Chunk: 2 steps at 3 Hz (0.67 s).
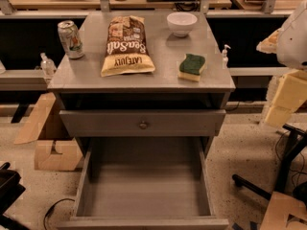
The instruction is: Place brown chip bag into middle drawer
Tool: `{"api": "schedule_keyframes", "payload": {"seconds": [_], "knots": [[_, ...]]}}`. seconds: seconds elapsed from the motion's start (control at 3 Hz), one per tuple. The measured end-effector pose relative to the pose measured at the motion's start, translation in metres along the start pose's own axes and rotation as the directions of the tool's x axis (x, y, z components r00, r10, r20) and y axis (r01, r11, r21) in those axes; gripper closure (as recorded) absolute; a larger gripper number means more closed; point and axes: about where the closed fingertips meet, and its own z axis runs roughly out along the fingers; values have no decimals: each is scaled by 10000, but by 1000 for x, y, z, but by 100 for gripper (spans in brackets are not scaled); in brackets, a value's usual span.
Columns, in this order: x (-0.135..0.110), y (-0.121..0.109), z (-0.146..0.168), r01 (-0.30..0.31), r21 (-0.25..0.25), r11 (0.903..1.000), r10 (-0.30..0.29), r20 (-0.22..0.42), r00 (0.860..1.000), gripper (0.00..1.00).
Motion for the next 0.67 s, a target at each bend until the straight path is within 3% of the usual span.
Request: {"api": "schedule_keyframes", "payload": {"seconds": [0.33, 0.67], "knots": [[0, 0, 0, -1, 2, 10000, 1, 4, 10000, 0], [-17, -26, 7, -209, 210, 9996, 197, 565, 9982, 0]]}}
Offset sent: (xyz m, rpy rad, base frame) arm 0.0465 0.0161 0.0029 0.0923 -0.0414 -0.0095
